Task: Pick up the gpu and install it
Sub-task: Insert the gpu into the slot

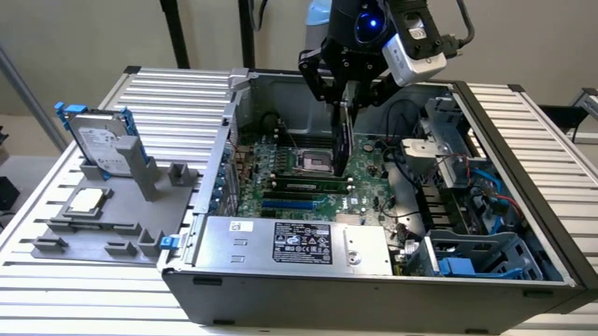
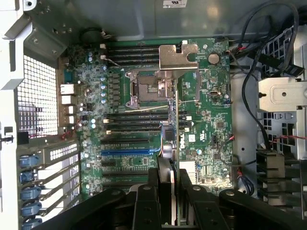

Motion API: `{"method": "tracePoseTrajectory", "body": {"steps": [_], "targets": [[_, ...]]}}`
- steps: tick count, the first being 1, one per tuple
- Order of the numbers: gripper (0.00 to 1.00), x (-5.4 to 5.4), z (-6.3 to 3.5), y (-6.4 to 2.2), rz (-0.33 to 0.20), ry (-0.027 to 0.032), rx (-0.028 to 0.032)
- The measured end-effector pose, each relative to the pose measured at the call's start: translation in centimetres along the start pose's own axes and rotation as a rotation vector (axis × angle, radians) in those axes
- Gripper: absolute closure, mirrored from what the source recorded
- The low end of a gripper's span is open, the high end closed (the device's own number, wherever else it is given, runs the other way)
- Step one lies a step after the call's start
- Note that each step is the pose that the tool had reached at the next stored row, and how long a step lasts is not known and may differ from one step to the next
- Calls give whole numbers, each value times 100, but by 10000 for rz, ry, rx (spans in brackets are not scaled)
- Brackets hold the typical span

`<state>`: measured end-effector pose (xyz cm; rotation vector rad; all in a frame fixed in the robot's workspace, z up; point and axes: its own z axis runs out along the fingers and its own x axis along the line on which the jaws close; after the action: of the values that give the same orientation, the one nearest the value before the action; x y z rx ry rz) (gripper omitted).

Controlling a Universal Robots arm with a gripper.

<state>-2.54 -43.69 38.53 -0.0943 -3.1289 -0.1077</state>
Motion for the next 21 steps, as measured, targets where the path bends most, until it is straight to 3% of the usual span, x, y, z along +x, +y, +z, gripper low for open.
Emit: {"method": "tracePoseTrajectory", "body": {"steps": [21], "targets": [[72,0,9,0,-3813,244,43]]}}
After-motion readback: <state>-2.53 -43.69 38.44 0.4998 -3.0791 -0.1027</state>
